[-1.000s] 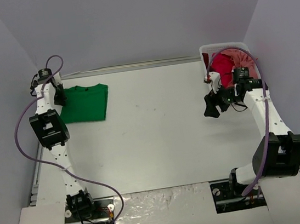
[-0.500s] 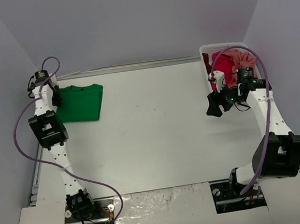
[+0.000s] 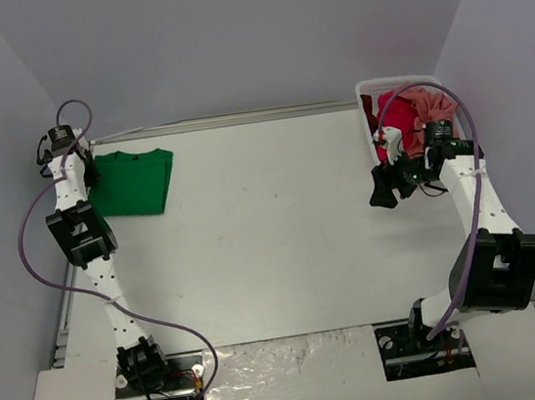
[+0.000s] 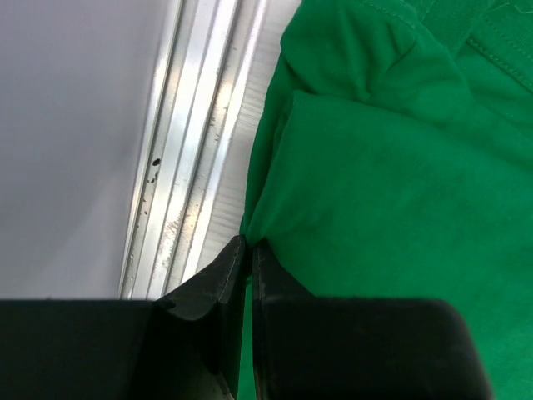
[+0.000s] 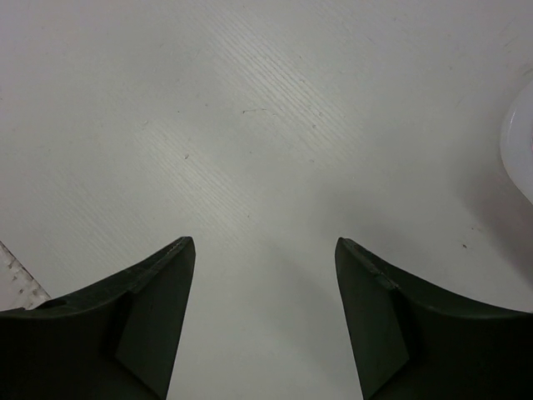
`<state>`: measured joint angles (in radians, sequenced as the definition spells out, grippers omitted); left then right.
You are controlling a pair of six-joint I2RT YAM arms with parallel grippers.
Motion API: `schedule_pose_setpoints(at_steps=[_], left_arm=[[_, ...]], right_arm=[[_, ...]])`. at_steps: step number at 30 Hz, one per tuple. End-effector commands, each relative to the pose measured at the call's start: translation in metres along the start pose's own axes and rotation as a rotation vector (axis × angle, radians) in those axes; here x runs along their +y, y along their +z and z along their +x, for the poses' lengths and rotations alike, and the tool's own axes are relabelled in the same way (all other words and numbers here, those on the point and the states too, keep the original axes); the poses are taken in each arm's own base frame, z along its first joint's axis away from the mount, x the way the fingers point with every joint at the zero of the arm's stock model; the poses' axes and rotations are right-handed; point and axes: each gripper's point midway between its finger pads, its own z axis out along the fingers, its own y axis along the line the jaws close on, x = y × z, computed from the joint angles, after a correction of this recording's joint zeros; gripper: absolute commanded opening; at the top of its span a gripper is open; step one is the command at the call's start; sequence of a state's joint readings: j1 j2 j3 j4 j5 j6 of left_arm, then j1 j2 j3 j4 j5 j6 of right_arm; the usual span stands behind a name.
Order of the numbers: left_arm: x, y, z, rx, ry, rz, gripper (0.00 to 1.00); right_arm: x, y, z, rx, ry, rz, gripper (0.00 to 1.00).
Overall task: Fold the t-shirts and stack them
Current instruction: Put the neatly folded tshirt into the corner of the board with the left arm
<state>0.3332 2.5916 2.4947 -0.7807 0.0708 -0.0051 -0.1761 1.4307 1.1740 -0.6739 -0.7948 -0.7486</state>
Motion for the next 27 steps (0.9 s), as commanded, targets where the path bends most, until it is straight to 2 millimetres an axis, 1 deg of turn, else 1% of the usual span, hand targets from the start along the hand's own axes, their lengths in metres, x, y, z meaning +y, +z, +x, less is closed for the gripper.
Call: schedule_pose_setpoints(at_steps=[1,3,10,15,20,21,23,24,25,27], left_arm=[[0.017,-0.006,-0.018,-0.058,-0.067,-0.041,0.02],[0.020,-0.004,-0.018,-0.059,-0.083,-0.046,0.02],[0.021,0.002,-0.018,-0.068,-0.113,-0.046,0.02],[0.016,0.006,-0.016,-0.064,-0.130,-0.029,0.02],[0.017,-0.002,-0.021,-0.076,-0.142,-0.030,0.04],[0.018,-0.003,-0.022,-0.078,-0.142,-0.033,0.10],[0.021,-0.009,-0.025,-0.087,-0.141,-0.047,0.20],[0.022,-0.012,-0.027,-0.092,-0.140,-0.053,0.29],[0.023,-0.019,-0.032,-0.106,-0.139,-0.055,0.32],[0.024,-0.023,-0.032,-0.109,-0.138,-0.065,0.40]], right_arm=[[0.006,0.000,0.002,0.001,0.032,-0.035,0.64],[0.006,0.001,0.002,0.001,0.029,-0.039,0.64],[0.005,0.003,0.005,0.012,0.037,-0.042,0.64],[0.003,0.004,0.006,0.017,0.042,-0.042,0.64],[0.004,0.003,0.006,0.013,0.039,-0.043,0.64],[0.004,0.004,0.007,0.015,0.040,-0.045,0.64],[0.006,0.003,0.008,0.009,0.033,-0.046,0.64],[0.007,0.002,0.008,0.007,0.030,-0.048,0.64],[0.009,0.002,0.008,0.003,0.027,-0.051,0.65],[0.012,0.000,0.007,-0.005,0.015,-0.048,0.65]])
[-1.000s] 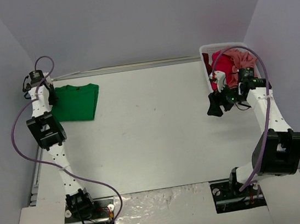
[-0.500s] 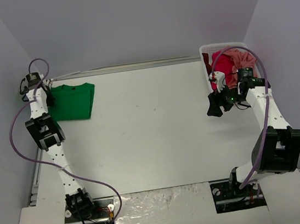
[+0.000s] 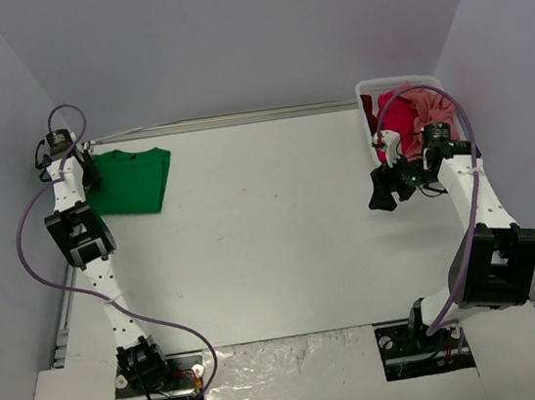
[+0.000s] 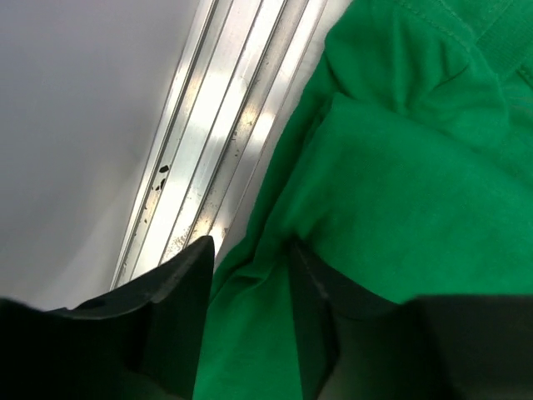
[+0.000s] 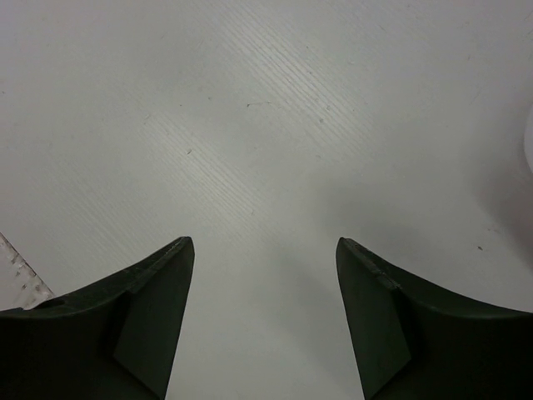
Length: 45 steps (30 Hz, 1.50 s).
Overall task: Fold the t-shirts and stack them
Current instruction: Put the neatly folded tshirt into the corner of the board with the left arm
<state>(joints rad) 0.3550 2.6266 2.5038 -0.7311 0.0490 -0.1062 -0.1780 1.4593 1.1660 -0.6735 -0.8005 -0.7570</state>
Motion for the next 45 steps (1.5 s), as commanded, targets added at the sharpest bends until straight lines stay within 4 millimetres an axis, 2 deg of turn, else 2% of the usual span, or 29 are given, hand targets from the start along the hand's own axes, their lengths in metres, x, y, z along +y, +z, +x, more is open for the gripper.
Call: schedule_pose_setpoints(at_steps=[1,3,9,12,16,18,19,22,23,25,26,28,29,36,45], left_arm=[[0.010,-0.047,-0.038,-0.103,-0.023,-0.027,0.40],[0.011,-0.054,-0.041,-0.109,-0.035,-0.023,0.42],[0.022,-0.093,-0.057,-0.151,-0.060,-0.045,0.43],[0.030,-0.124,-0.067,-0.188,-0.064,-0.056,0.43],[0.036,-0.145,-0.060,-0.185,-0.037,-0.057,0.43],[0.027,-0.156,-0.054,-0.181,0.020,-0.002,0.36],[0.025,-0.146,-0.034,-0.128,0.055,0.012,0.29],[0.011,-0.139,-0.008,-0.066,0.114,0.086,0.21],[0.009,-0.129,0.014,-0.008,0.144,0.112,0.19],[0.003,-0.125,0.036,0.044,0.165,0.153,0.09],[-0.003,-0.118,0.058,0.094,0.185,0.203,0.03],[-0.009,-0.116,0.073,0.118,0.210,0.245,0.02],[-0.011,-0.114,0.089,0.150,0.216,0.260,0.02],[-0.031,-0.103,0.116,0.186,0.305,0.290,0.02],[-0.069,-0.091,0.124,0.207,0.359,0.306,0.02]], right_arm=[[0.015,-0.007,0.001,-0.023,-0.004,-0.030,0.65],[0.017,-0.008,0.000,-0.031,-0.015,-0.030,0.65],[0.023,-0.011,-0.005,-0.060,-0.033,-0.041,0.66],[0.025,-0.012,-0.004,-0.063,-0.044,-0.042,0.67],[0.031,-0.017,-0.009,-0.087,-0.069,-0.039,0.68],[0.033,-0.019,-0.011,-0.097,-0.078,-0.039,0.68],[0.034,-0.020,-0.011,-0.100,-0.083,-0.037,0.68],[0.037,-0.022,-0.012,-0.113,-0.088,-0.040,0.68],[0.037,-0.023,-0.013,-0.116,-0.087,-0.039,0.68],[0.038,-0.025,-0.015,-0.121,-0.089,-0.033,0.68],[0.039,-0.025,-0.015,-0.122,-0.090,-0.034,0.68],[0.040,-0.026,-0.014,-0.123,-0.092,-0.029,0.68],[0.039,-0.025,-0.013,-0.123,-0.091,-0.029,0.68],[0.034,-0.025,-0.012,-0.126,-0.069,-0.027,0.69],[0.028,-0.025,-0.010,-0.123,-0.055,-0.017,0.69]])
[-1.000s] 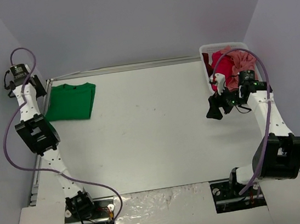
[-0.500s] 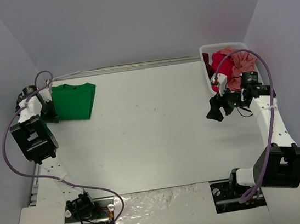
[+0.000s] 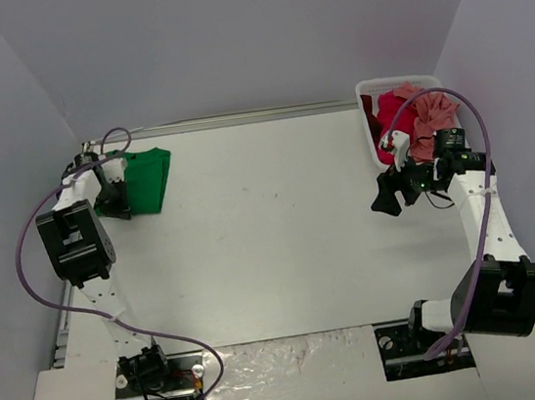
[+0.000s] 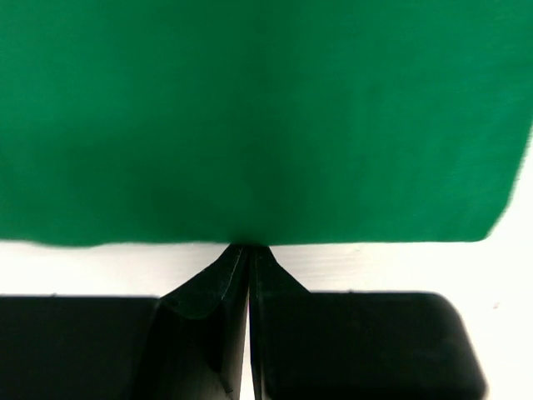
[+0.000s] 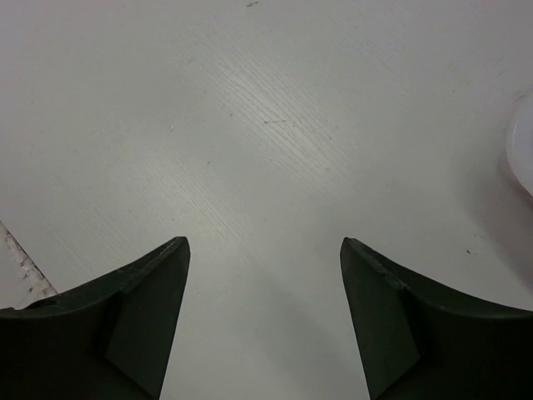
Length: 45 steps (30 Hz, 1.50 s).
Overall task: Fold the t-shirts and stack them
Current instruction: Put the neatly folded tshirt into the corner of the board with the left arm
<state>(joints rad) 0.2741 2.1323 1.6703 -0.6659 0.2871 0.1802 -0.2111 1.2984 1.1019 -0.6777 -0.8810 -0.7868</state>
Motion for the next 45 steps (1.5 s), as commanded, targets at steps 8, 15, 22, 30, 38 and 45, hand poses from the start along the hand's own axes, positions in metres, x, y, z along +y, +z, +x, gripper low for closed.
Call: schedule_pose_setpoints(at_steps=[8,15,22,30,38,45], left_arm=[[-0.030,0.008,-0.029,-0.038,0.061,-0.007,0.02],[-0.033,0.007,-0.038,-0.048,0.071,-0.027,0.02],[-0.026,0.001,-0.035,-0.042,0.073,-0.072,0.02],[-0.020,-0.004,-0.034,-0.054,0.076,-0.098,0.02],[-0.021,-0.013,-0.036,-0.062,0.067,-0.100,0.02],[-0.041,-0.081,-0.043,-0.171,0.054,-0.073,0.03]], right_arm=[[0.003,0.000,0.002,-0.009,0.018,-0.027,0.69],[0.003,0.001,0.005,-0.005,0.019,-0.027,0.69],[0.001,0.002,0.004,-0.005,0.026,-0.030,0.69],[0.003,0.001,0.002,-0.013,0.023,-0.028,0.69],[0.005,-0.001,0.002,-0.017,0.023,-0.029,0.70],[0.008,-0.005,-0.004,-0.031,0.009,-0.020,0.70]])
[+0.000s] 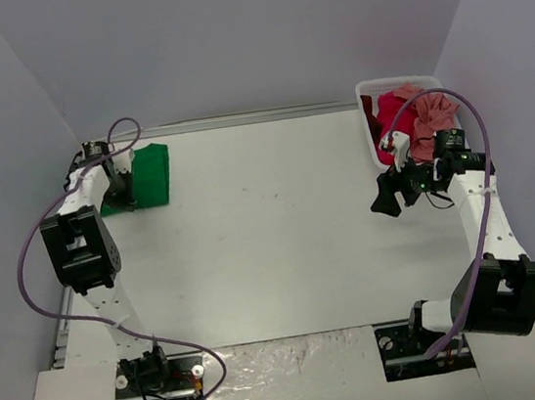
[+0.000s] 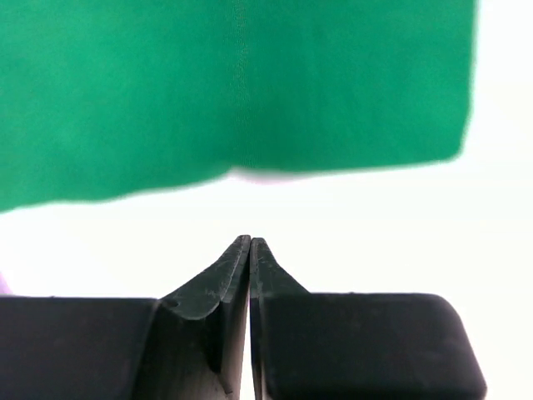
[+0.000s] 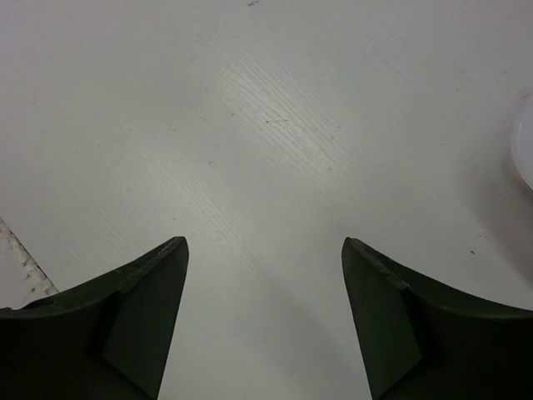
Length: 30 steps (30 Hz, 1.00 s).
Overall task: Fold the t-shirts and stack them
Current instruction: Put the neatly folded tshirt into the corner of the board with the left arm
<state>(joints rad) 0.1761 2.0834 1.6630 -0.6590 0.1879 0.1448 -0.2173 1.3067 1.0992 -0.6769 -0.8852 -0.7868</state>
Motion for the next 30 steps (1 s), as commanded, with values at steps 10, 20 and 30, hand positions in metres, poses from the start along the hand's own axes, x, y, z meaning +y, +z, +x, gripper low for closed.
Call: schedule_pose_setpoints(at_steps=[10,20,30], left_arm=[[-0.064,-0.256,-0.027,-0.519,0.080,0.067,0.23],[-0.134,-0.283,0.015,-0.601,0.329,0.187,0.49],[-0.167,-0.278,0.063,-0.683,0.431,0.362,0.94]], right_arm=[[0.003,-0.010,-0.013,-0.011,0.098,0.030,0.93],[-0.006,-0.009,-0.031,-0.051,0.304,0.058,1.00],[-0.023,-0.033,-0.061,-0.287,0.218,0.305,1.00]])
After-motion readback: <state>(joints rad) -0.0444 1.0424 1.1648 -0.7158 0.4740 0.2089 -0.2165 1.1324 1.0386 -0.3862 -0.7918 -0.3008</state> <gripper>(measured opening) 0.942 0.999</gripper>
